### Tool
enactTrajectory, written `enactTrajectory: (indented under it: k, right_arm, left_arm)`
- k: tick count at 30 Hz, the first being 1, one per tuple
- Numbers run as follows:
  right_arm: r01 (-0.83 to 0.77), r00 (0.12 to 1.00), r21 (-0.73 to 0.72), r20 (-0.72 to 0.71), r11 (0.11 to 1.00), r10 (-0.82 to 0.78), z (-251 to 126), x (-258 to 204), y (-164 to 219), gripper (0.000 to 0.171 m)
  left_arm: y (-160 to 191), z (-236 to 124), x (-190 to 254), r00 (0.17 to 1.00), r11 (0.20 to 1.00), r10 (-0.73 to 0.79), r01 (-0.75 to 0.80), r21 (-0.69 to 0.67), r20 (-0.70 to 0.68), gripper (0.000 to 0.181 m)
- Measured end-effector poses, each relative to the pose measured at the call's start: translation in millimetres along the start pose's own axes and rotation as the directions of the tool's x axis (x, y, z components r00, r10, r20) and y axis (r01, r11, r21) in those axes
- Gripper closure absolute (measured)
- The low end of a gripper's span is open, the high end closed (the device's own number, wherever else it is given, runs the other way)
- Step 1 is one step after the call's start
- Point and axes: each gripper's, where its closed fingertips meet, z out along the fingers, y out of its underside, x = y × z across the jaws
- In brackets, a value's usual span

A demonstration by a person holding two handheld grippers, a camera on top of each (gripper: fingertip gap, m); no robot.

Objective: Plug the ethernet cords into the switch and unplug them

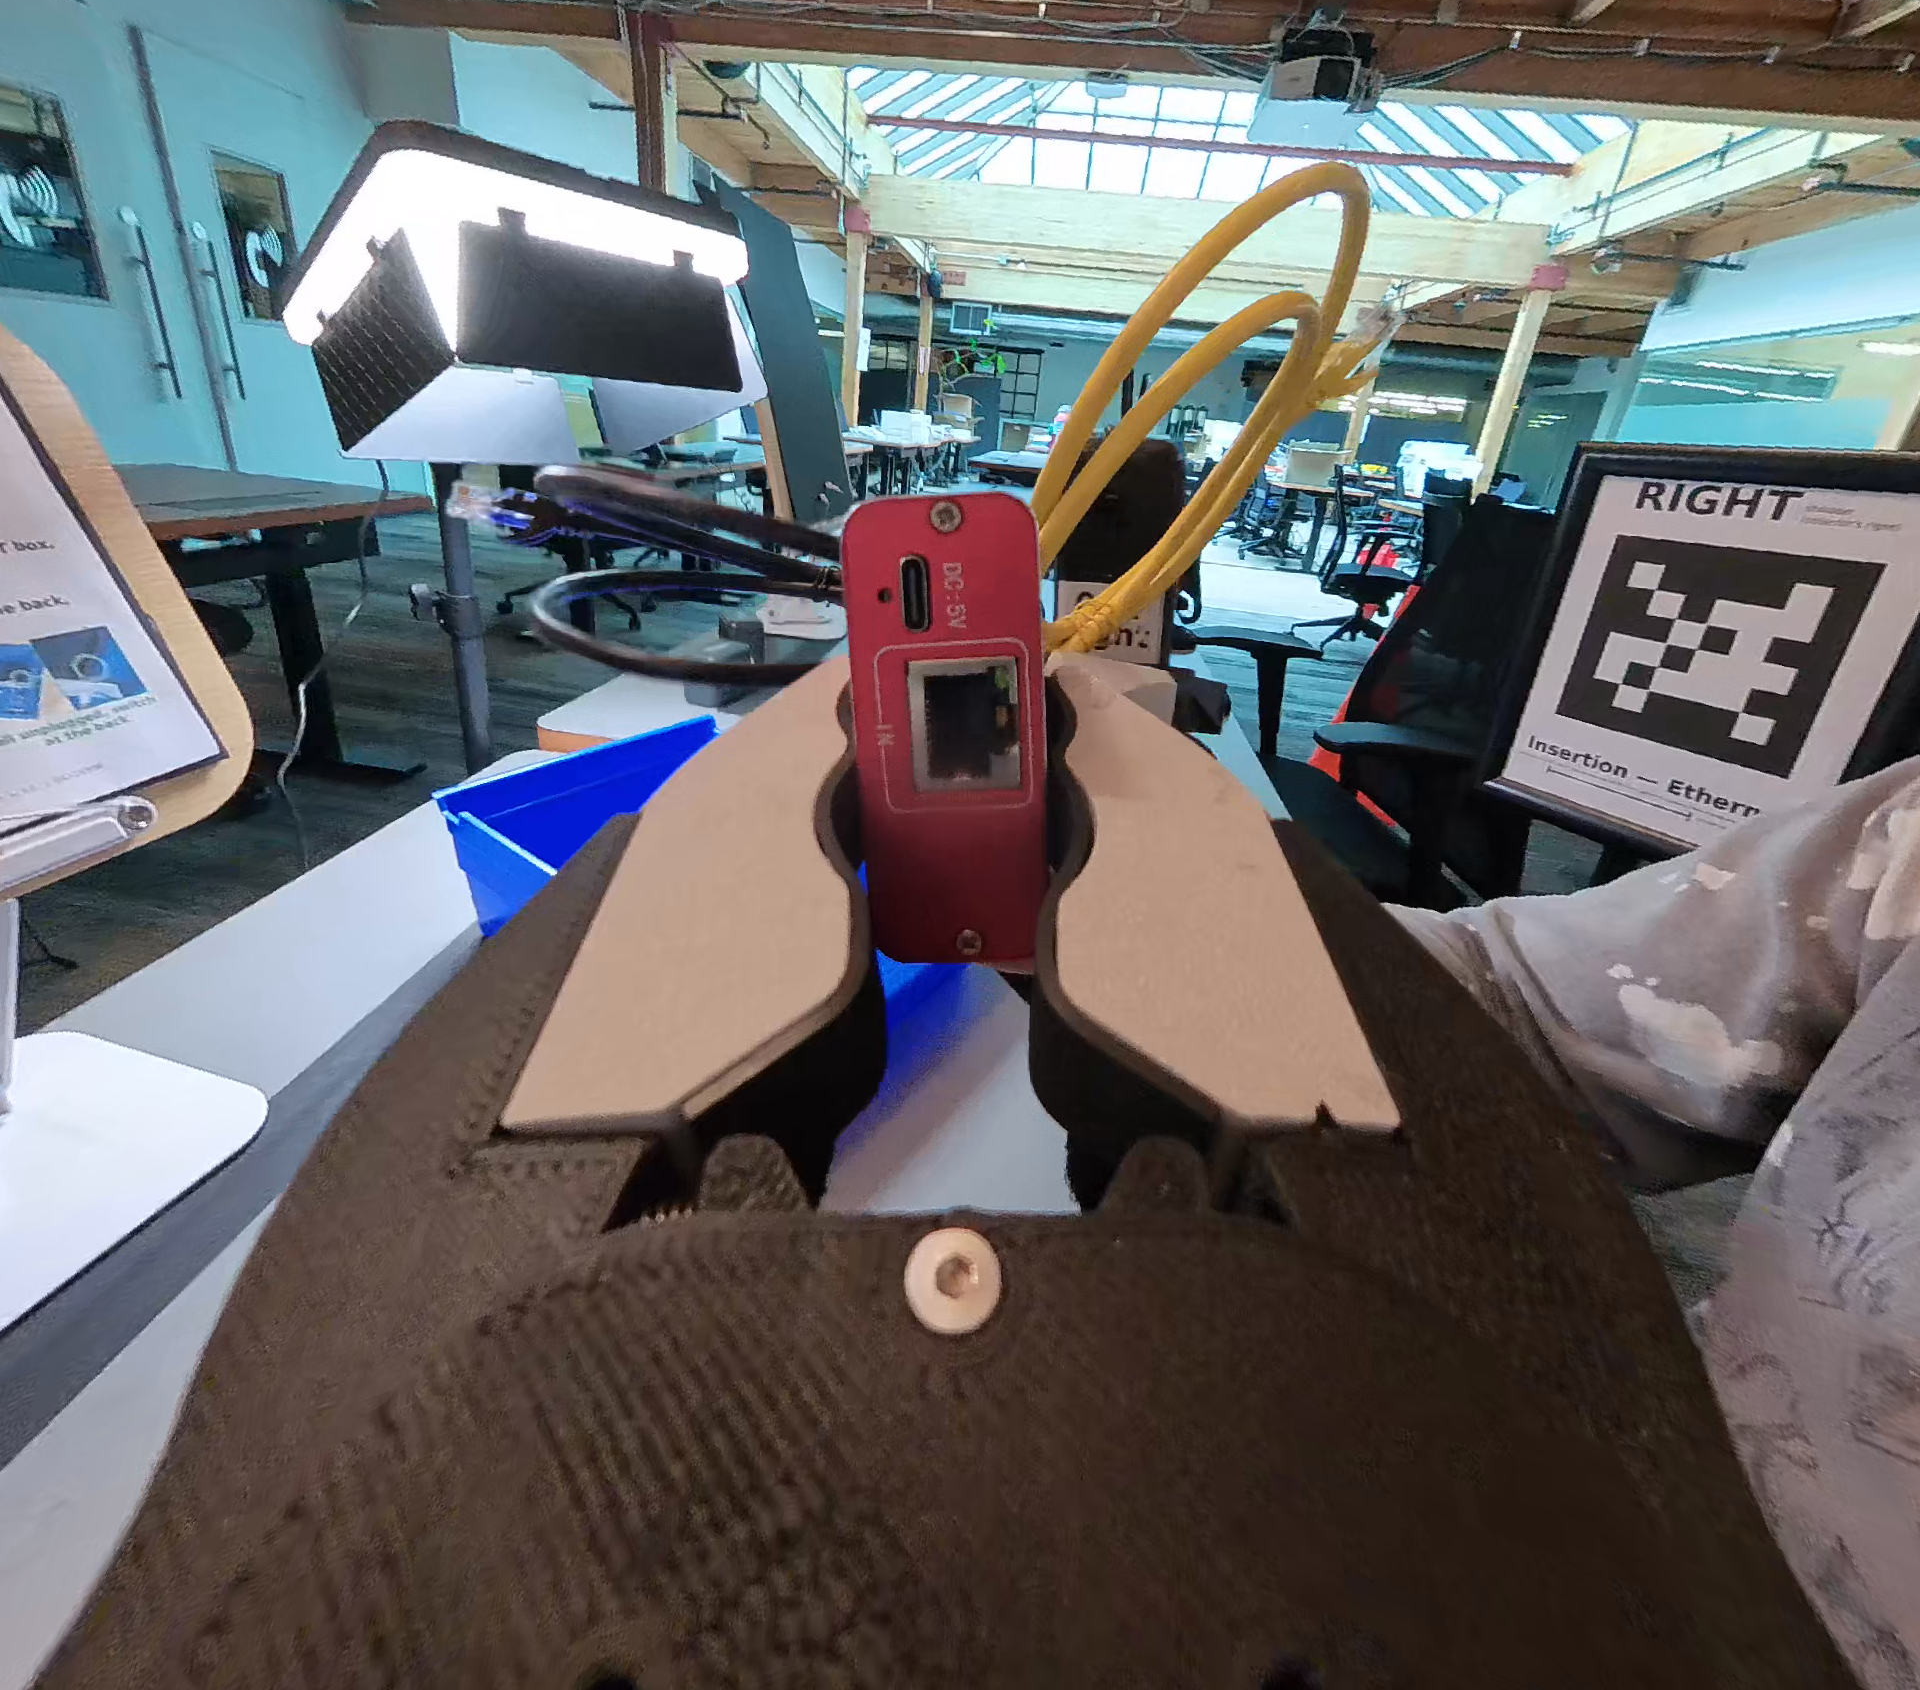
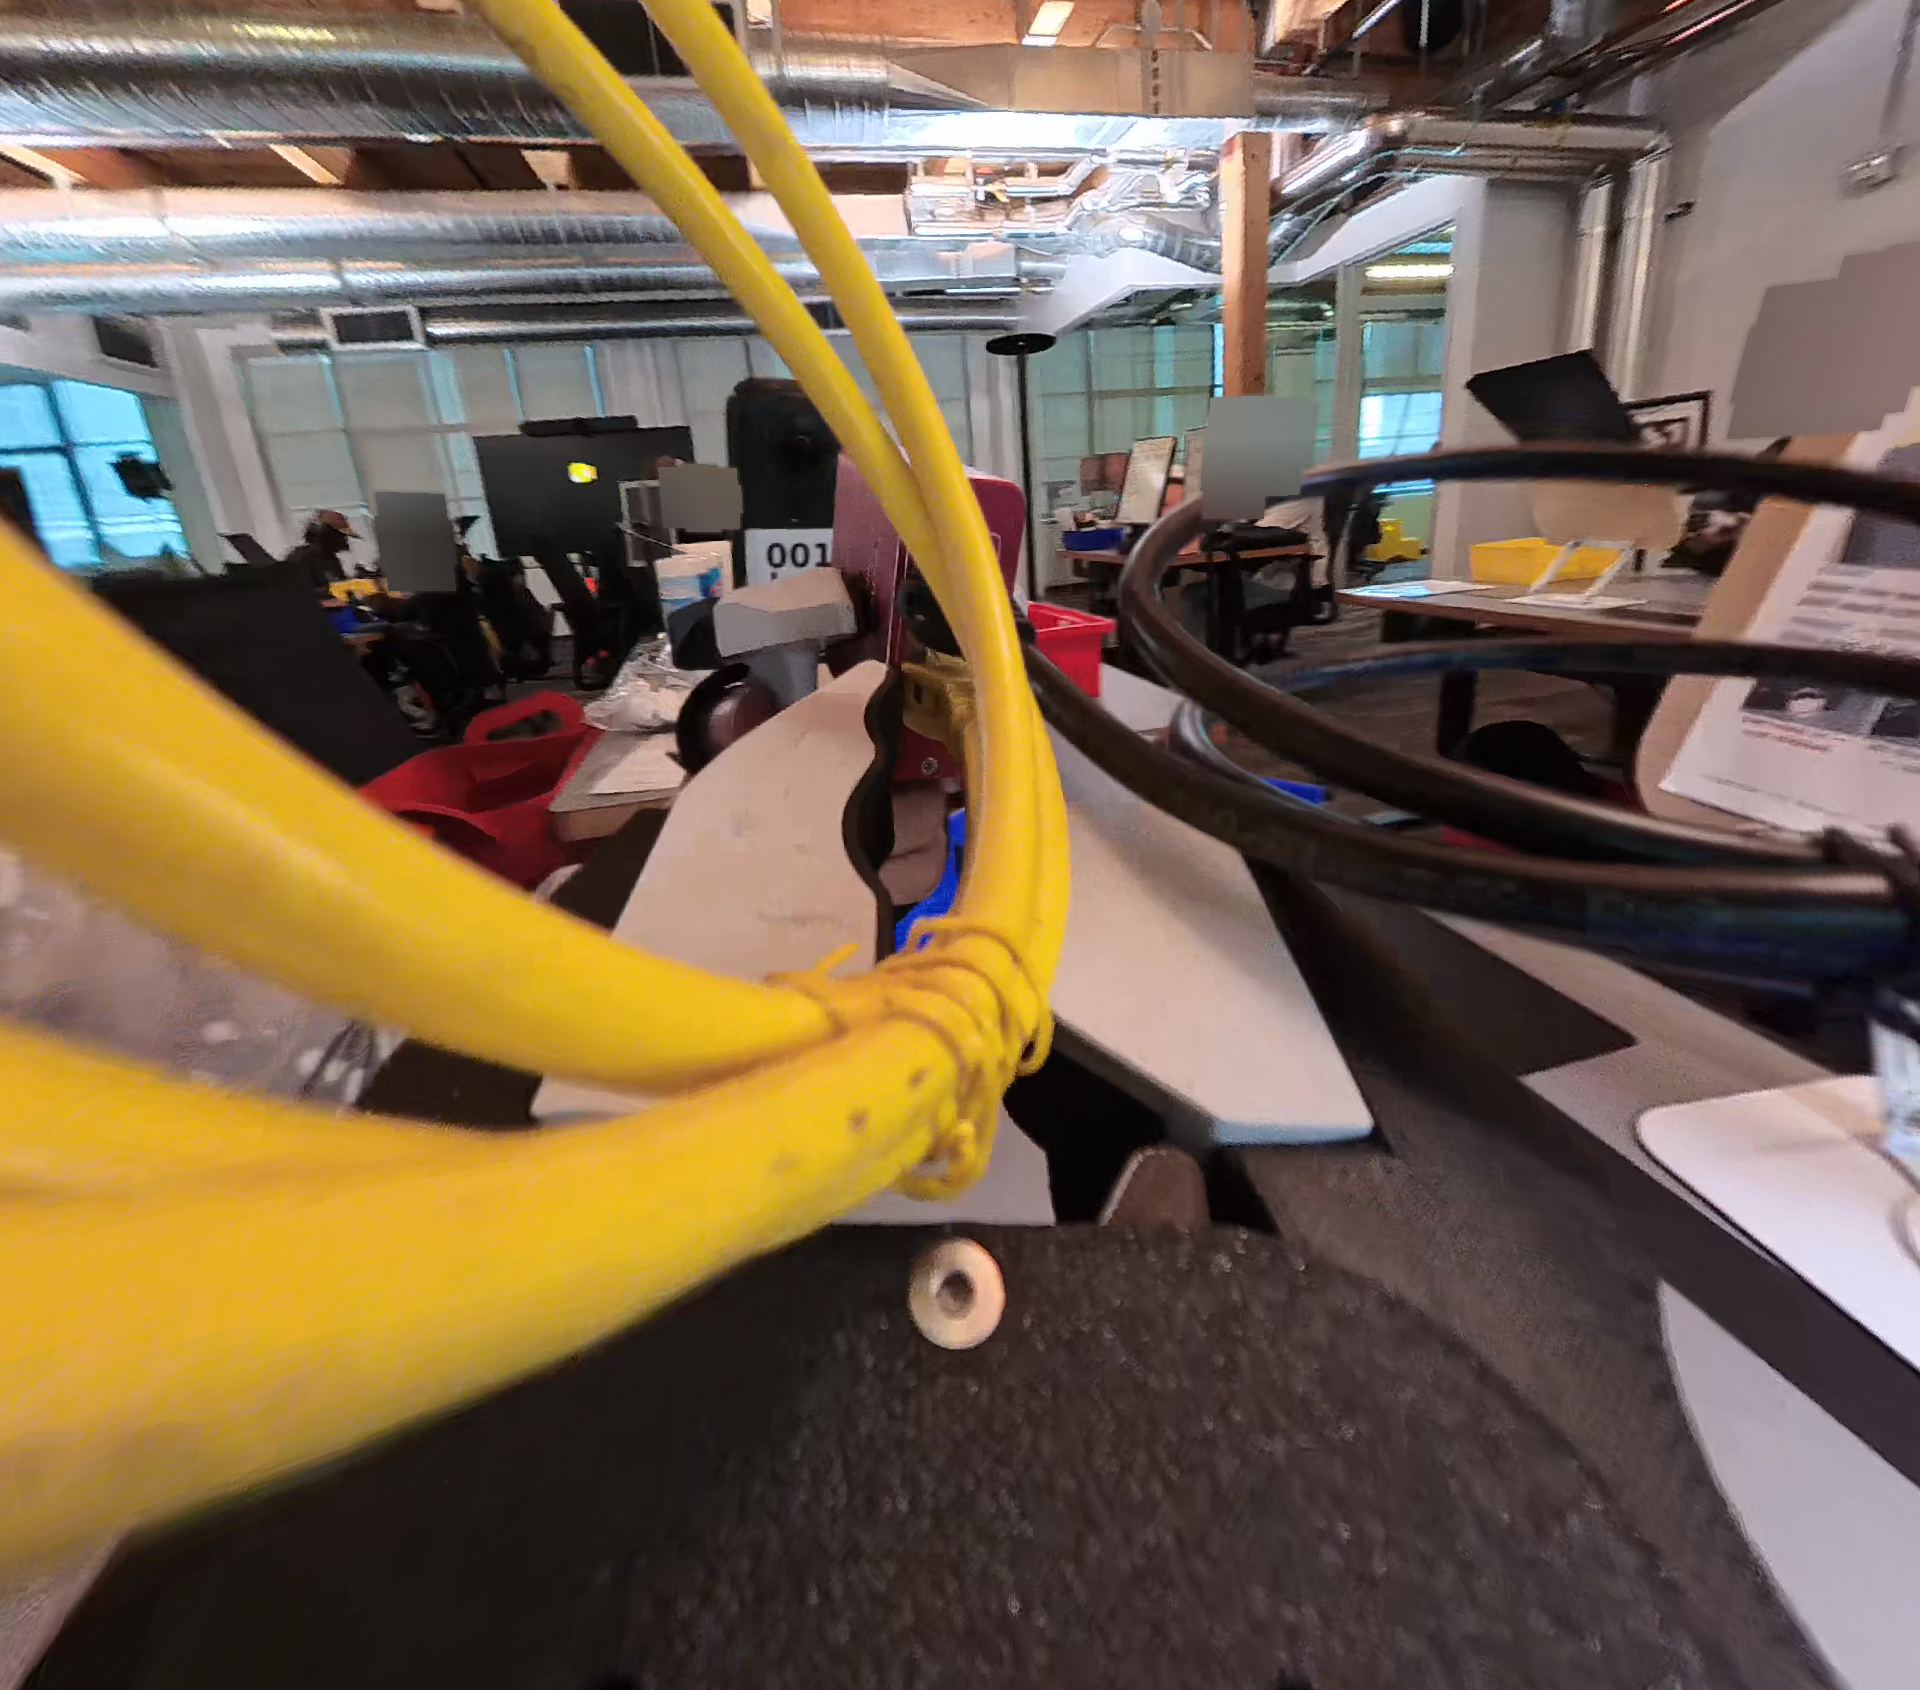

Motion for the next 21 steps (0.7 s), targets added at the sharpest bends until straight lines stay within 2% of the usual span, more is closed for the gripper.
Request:
enactTrajectory:
  k: [1,5,10,11,14,16,17,18,19,21]
  right_arm:
    - [0.020,1.000,0.000,-0.021,1.000,-0.020,0,0,-1,0.155]
    - [0.084,0.993,-0.001,-0.085,0.996,-0.084,0,2,-4,0.155]
    - [0.092,0.994,0.011,-0.057,0.996,-0.091,0,-1,-4,0.154]
    - [0.087,0.995,0.003,-0.046,0.996,-0.087,1,-2,-2,0.149]
    - [0.064,0.997,-0.021,-0.035,0.998,-0.065,2,-2,1,0.149]
    - [0.074,0.981,0.005,-0.182,0.997,-0.072,-14,28,-4,0.162]
    - [0.021,0.983,0.040,-0.184,0.999,-0.013,-28,40,-9,0.163]
    - [-0.001,0.986,0.043,-0.164,0.999,0.008,-35,43,-12,0.162]
    - [0.037,0.986,0.010,-0.165,0.999,-0.035,-35,40,-13,0.162]
    - [0.045,0.989,-0.059,-0.137,0.997,-0.053,-27,35,-12,0.161]
  left_arm:
    - [-1,0,1,1.000,1.000,0.010,-0.010,0.012,0.003,0.151]
    - [-3,2,3,0.997,0.996,0.075,-0.076,0.049,0.029,0.152]
    - [-9,1,9,0.982,0.980,0.178,-0.183,0.075,0.062,0.152]
    - [-12,0,9,0.983,0.980,0.172,-0.177,0.090,0.058,0.152]
    - [-17,-3,6,0.990,0.980,0.132,-0.138,0.142,0.055,0.152]
    - [-41,-23,0,0.991,0.950,0.102,-0.123,0.289,0.085,0.151]
    - [-59,-41,-2,0.994,0.933,0.075,-0.099,0.347,0.080,0.151]
    - [-72,-56,-3,0.993,0.924,0.087,-0.111,0.366,0.083,0.151]
    - [-79,-66,-3,0.989,0.920,0.104,-0.135,0.369,0.101,0.151]
    - [-85,-75,-8,0.978,0.922,0.132,-0.180,0.342,0.159,0.151]
